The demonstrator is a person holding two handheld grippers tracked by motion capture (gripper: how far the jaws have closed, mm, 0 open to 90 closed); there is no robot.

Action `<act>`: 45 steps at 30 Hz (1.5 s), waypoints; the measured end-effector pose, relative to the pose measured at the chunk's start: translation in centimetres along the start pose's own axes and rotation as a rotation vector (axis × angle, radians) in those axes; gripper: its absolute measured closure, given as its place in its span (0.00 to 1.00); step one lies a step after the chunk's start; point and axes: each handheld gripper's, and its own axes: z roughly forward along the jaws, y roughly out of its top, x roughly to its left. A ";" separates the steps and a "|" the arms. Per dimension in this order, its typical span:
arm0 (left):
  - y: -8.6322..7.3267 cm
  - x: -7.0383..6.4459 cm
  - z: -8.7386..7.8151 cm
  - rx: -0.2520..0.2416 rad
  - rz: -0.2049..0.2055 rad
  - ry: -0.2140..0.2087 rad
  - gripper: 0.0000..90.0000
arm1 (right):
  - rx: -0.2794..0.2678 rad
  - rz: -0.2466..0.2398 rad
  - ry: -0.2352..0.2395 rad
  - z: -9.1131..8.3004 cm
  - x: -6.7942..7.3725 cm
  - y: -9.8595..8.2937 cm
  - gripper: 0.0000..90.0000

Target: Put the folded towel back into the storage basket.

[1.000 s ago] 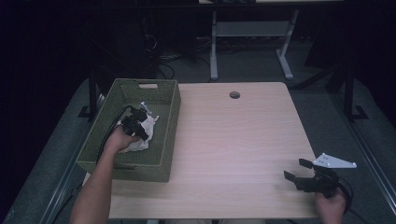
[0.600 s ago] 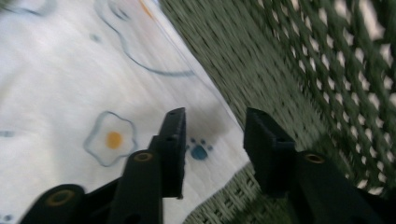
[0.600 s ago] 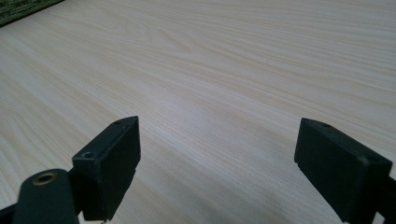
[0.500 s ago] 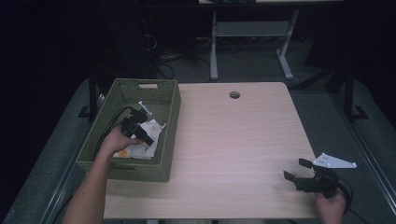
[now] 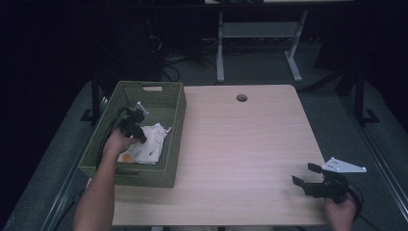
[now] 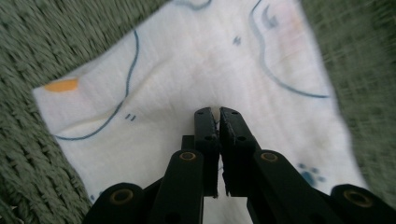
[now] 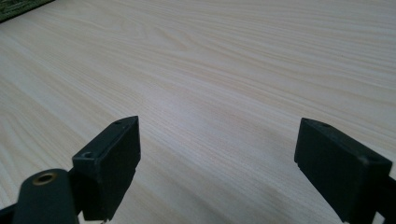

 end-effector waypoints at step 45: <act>-4.9 -1.9 -6.8 -0.403 -0.109 -0.198 0.54 | -0.003 -0.012 0.038 0.1 0.4 0.1 0.16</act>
